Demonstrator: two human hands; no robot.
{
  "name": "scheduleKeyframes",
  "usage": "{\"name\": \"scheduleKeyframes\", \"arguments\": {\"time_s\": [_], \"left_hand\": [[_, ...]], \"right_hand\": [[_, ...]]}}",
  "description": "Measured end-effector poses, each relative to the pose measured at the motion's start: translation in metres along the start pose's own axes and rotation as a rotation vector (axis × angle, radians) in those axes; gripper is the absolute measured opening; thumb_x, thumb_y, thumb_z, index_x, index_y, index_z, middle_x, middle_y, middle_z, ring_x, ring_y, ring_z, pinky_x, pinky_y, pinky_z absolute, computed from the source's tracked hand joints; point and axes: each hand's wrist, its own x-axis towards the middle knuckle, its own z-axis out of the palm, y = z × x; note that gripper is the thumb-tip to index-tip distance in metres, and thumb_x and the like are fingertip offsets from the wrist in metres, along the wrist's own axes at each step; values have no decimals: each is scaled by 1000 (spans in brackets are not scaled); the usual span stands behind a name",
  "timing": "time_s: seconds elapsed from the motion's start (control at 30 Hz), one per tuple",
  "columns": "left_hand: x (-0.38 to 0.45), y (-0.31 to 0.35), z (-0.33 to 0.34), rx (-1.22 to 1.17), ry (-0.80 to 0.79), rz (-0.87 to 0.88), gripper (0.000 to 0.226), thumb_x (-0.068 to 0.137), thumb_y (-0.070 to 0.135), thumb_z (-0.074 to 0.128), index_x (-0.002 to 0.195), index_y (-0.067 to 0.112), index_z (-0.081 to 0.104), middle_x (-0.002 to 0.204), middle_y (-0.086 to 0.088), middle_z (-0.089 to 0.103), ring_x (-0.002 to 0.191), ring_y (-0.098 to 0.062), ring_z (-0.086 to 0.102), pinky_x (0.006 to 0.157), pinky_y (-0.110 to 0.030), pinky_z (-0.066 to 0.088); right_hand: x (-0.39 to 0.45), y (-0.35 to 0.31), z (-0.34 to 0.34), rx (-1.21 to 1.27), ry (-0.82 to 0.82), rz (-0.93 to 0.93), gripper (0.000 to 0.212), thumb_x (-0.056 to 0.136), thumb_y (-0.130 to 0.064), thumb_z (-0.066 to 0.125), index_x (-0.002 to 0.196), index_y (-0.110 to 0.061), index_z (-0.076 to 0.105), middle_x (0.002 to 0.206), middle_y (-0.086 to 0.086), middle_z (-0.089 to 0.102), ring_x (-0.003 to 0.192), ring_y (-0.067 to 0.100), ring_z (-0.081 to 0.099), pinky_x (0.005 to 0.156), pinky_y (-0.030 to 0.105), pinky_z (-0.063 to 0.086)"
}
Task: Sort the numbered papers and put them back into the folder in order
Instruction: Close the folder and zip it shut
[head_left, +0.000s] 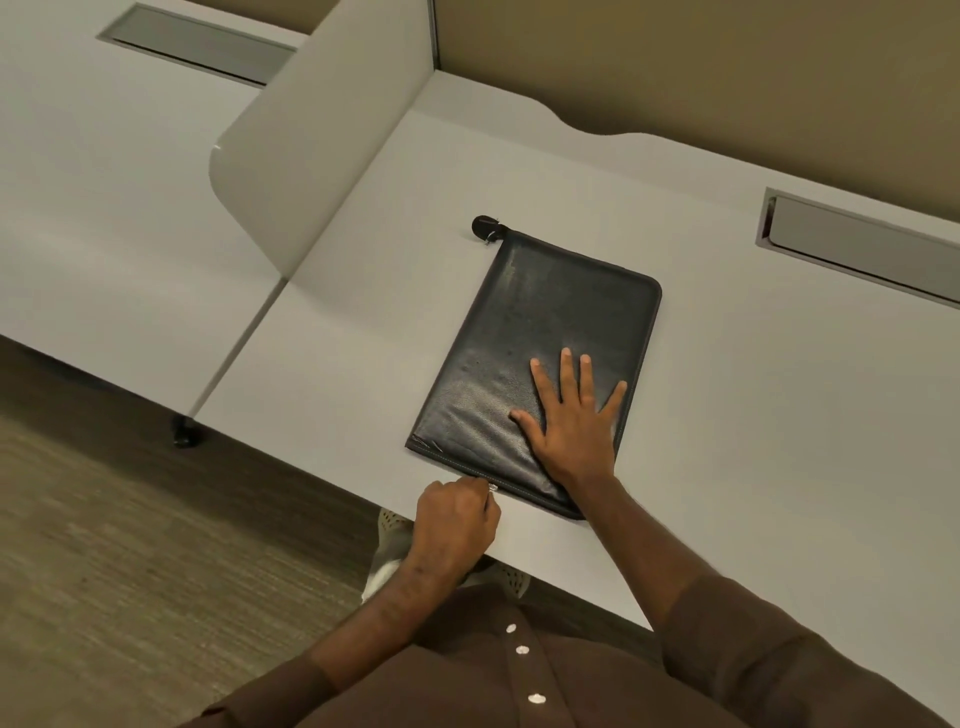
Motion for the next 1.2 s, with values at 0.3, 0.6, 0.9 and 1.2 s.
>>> {"name": "scheduleKeyframes", "arguments": {"time_s": [0.3,0.6,0.9,1.2], "left_hand": [[13,-79,-20,100,120,-144,23,85,21,77,67,16,62,58,2,57,48,-14,48,52,-34,46],[25,-123,-25,238,166,-192,83,83,67,57,143,11,46,160,-16,34,153,-35,20,122,-59,8],[26,-120,-26,186,187,-94,28,77,47,82,84,22,72,150,-11,50,150,-35,28,116,-71,14],[26,-117,-27,121,272,38,19,72,21,89,75,19,69,141,-8,59,148,-35,32,114,-74,13]], "right_hand": [[1,0,1,-8,-7,1,78,96,-78,12,161,-37,1,170,6,-5,156,30,-7,115,74,1],[0,-1,0,-14,1,-13,79,96,-78,10,162,-35,4,170,8,-2,156,31,-5,115,73,2],[-1,-1,1,-23,8,-12,79,96,-78,13,162,-35,5,170,9,-2,156,32,-5,116,72,2],[-1,-1,1,-26,18,-25,79,97,-77,16,162,-33,5,170,10,0,156,33,-3,118,69,2]]}}
